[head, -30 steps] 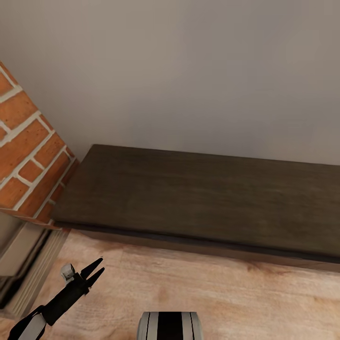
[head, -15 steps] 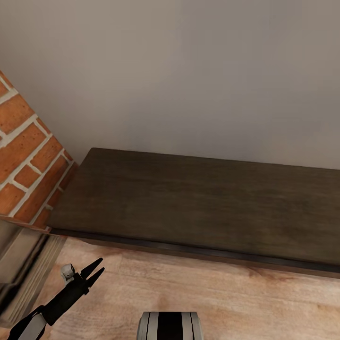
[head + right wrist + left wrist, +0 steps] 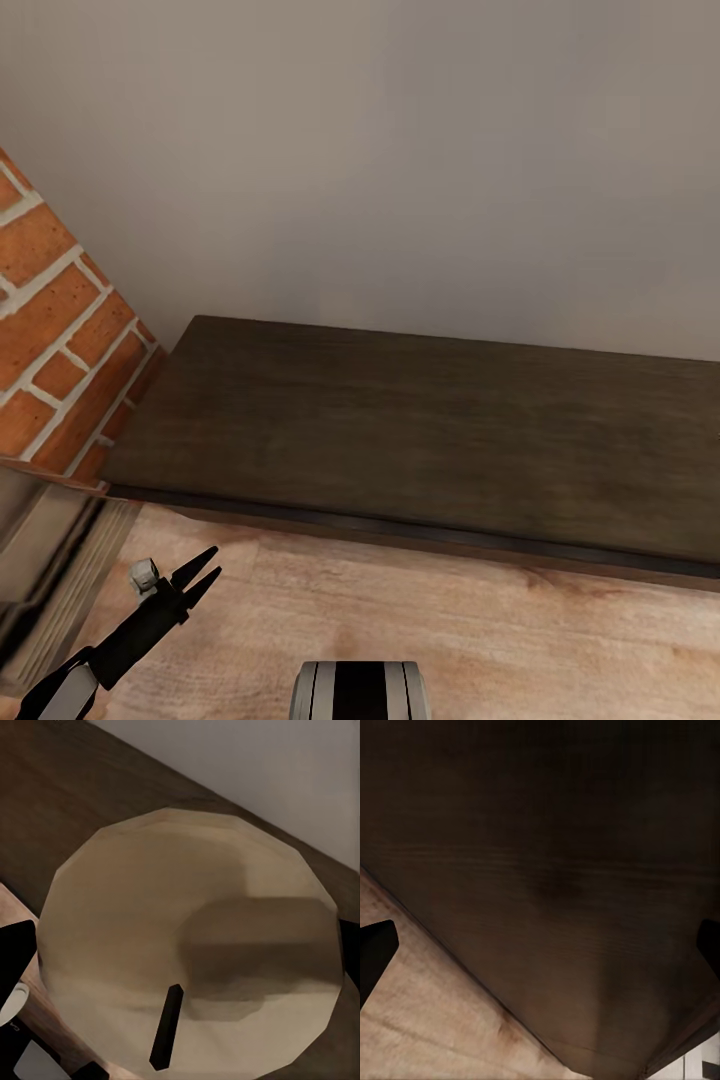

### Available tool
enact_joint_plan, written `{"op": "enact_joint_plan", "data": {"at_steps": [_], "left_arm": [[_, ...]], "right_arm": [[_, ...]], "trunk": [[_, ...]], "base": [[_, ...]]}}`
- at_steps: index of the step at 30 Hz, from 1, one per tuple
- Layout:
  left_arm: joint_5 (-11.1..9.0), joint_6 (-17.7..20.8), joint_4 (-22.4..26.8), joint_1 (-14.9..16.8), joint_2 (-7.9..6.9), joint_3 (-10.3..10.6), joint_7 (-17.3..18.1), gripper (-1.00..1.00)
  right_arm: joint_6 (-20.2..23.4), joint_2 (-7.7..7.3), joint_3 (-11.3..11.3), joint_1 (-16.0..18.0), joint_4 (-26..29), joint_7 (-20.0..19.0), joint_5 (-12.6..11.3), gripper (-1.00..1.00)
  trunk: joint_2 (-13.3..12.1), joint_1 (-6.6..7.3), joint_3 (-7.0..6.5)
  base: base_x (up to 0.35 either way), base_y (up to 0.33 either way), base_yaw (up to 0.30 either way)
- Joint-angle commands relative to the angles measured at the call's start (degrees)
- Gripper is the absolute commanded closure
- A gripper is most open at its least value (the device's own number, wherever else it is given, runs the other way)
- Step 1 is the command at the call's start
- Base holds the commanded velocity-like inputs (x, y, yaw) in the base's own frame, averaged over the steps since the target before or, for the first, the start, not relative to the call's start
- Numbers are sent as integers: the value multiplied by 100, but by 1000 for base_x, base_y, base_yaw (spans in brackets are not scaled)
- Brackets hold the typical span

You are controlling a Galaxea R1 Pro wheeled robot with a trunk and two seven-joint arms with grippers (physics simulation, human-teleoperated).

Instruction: Place each of the two pumpkins and all three candles from the living room inside a cabinet in the living room (use any cabinet), then make sure every cabinet is closed, and position the cauldron so it is next to a table in the living room.

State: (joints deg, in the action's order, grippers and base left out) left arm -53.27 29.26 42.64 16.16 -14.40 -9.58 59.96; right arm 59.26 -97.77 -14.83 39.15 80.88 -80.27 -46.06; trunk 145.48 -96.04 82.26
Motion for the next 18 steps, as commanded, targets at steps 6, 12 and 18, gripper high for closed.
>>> {"op": "enact_joint_plan", "data": {"at_steps": [6,12,18], "left_arm": [[-27,47,-1,1,-1,0,-13,-100],[-26,49,-1,1,-1,1,-17,-100],[-26,46,-1,1,-1,0,-19,-100]], "right_arm": [[42,-2,-6,-4,-2,-4,-17,100],[42,-3,-3,-4,-2,-5,-17,100],[42,-2,-2,-4,-2,-4,-17,100]], "trunk": [[1,1,3],[1,1,3],[-4,11,-85]], "base": [[0,0,0],[0,0,0],[0,0,0]]}}
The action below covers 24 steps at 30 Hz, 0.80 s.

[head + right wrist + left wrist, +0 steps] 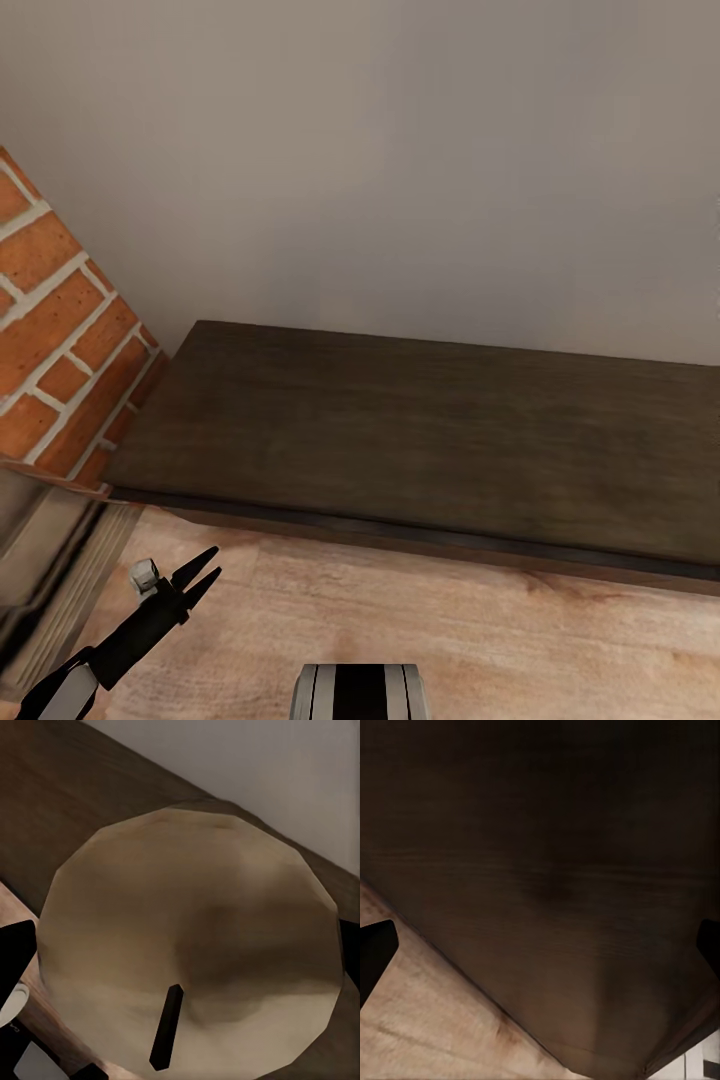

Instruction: Place each of the two pumpkins and all three candles from the living room inside a cabinet in the living room (use any cabinet), then make sure every cabinet is closed, and position the cauldron so it is next to a table in the living room.

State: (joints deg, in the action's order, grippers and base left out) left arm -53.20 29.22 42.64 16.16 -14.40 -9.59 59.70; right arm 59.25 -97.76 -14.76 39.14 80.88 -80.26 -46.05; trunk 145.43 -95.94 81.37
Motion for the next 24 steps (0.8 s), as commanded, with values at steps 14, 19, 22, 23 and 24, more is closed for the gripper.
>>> {"op": "enact_joint_plan", "data": {"at_steps": [14,19,22,23,24], "left_arm": [[-32,55,-1,1,-1,1,6,-100],[-32,51,-1,1,-1,5,8,-100],[-40,50,-1,1,2,0,16,-100],[-39,46,-1,1,4,-1,6,-100],[-37,45,-1,1,5,1,2,-100]], "right_arm": [[43,-4,-12,-2,-2,-7,-18,100],[43,0,-10,-2,-2,-3,-18,100],[43,0,-10,-2,-2,-3,-18,100],[43,1,-10,-2,-2,-3,-17,100],[43,1,-10,-2,-2,-2,-17,100]], "trunk": [[-8,19,-152],[-8,19,-152],[-8,19,-152],[-8,19,-152],[-8,19,-152]], "base": [[0,0,0],[0,0,0],[0,0,0],[-54,0,0],[-106,0,0]]}}
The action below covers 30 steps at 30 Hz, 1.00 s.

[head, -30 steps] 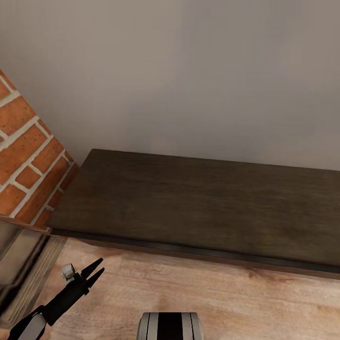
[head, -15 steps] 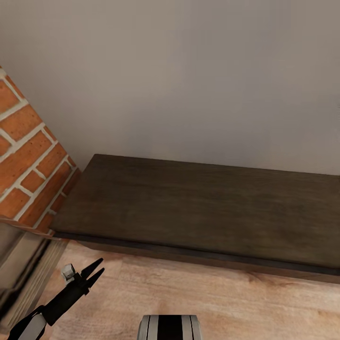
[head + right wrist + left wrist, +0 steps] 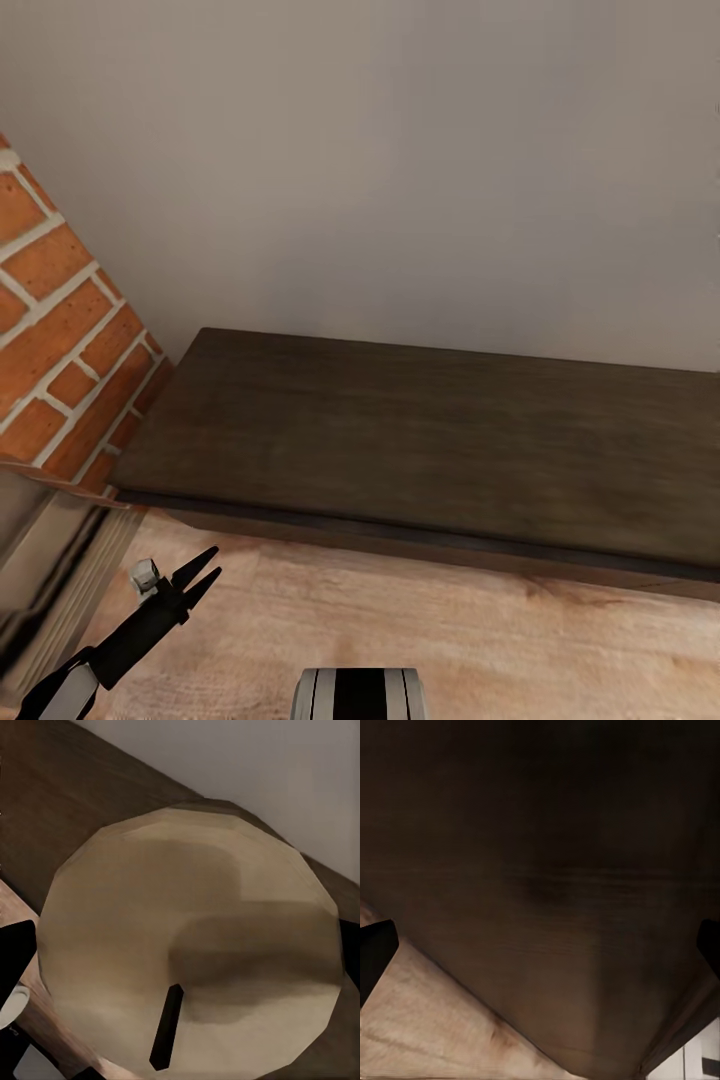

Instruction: Place each of the two pumpkins and all three candles from the living room inside a cabinet in the living room (use any cabinet), then make sure every cabinet is closed, and position the cauldron so it is next to a table in the living room.

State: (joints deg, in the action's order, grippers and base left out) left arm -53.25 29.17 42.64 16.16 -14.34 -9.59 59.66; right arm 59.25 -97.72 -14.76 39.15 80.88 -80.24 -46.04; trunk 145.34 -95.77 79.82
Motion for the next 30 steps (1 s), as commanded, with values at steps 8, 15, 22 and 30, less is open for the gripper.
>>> {"op": "enact_joint_plan", "data": {"at_steps": [8,15,22,30], "left_arm": [[-28,48,-1,1,2,10,-2,-100],[-27,54,-1,1,-1,6,1,-100],[-27,54,-1,1,1,2,0,-100],[-27,54,-1,1,1,1,0,-100]], "right_arm": [[43,-3,-10,-4,-1,-6,-19,100],[43,-9,-10,-4,-1,-7,-19,100],[43,-10,-10,-4,1,-5,-19,100],[43,-10,-11,-4,3,-9,-19,100]], "trunk": [[2,2,3],[0,5,-19],[-5,15,-107],[-16,36,-285]], "base": [[-123,0,0],[-11,0,0],[0,0,0],[0,0,0]]}}
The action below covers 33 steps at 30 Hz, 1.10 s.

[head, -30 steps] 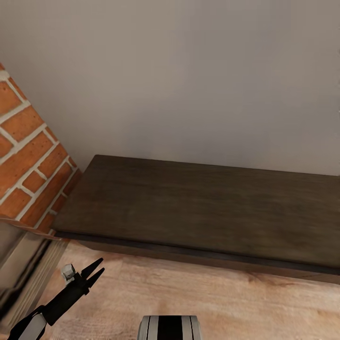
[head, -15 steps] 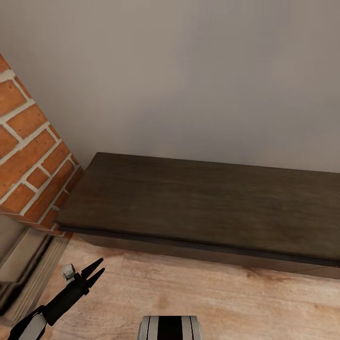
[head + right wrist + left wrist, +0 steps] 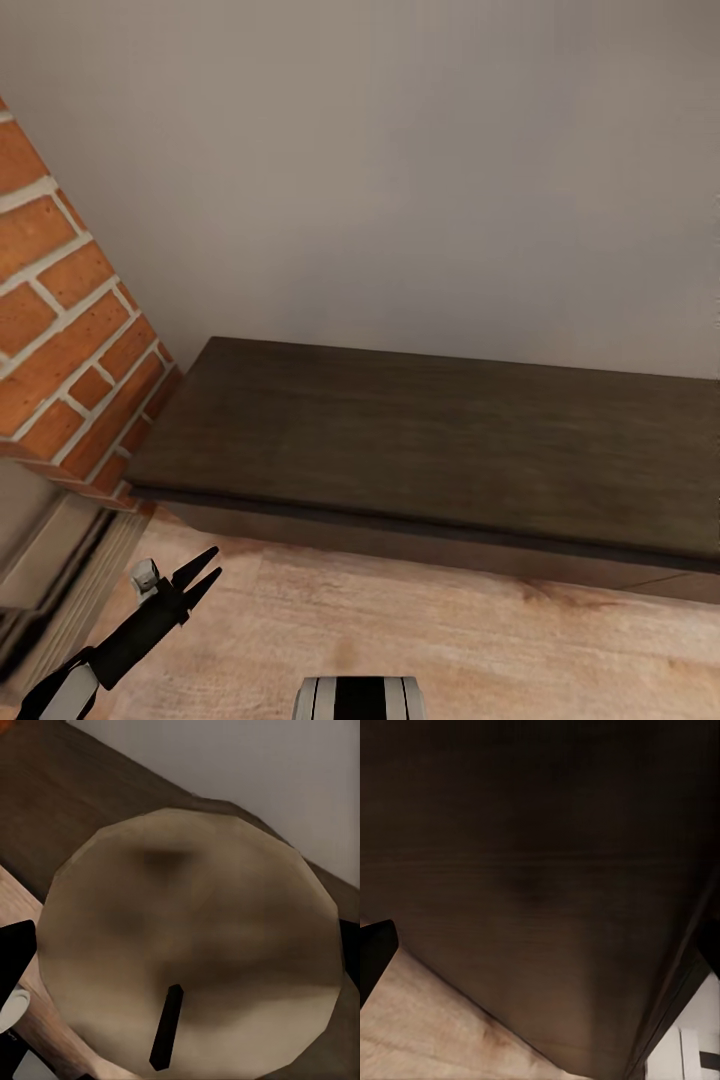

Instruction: Place each of the two pumpkins and all three candles from the living room inside a cabinet in the living room (use any cabinet), then make sure every cabinet is closed, and position the cauldron so it is next to a table in the living room.

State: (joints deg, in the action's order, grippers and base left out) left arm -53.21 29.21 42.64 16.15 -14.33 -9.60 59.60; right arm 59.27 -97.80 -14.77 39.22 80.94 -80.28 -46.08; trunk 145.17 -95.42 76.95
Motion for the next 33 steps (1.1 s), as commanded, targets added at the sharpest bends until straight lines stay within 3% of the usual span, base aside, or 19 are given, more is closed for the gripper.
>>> {"op": "enact_joint_plan", "data": {"at_steps": [1,6,11,17,33], "left_arm": [[-32,50,-1,2,-1,2,5,-100],[-32,50,-1,2,-2,2,7,-100],[-32,50,-1,2,-3,2,8,-100],[-32,50,-1,2,-4,2,8,-100],[-32,50,-1,2,-3,2,8,-100]], "right_arm": [[41,-2,-9,-11,-3,-1,-15,100],[41,-2,-8,-11,0,-2,-15,100],[41,-2,-8,-11,0,-1,-15,100],[41,-2,-8,-11,1,1,-15,100],[41,0,-8,-11,1,-2,-15,100]], "trunk": [[0,3,-19],[-2,6,-41],[-8,19,-152],[-8,19,-152],[-27,55,-462]], "base": [[0,0,0],[0,0,0],[0,0,0],[0,0,0],[0,0,0]]}}
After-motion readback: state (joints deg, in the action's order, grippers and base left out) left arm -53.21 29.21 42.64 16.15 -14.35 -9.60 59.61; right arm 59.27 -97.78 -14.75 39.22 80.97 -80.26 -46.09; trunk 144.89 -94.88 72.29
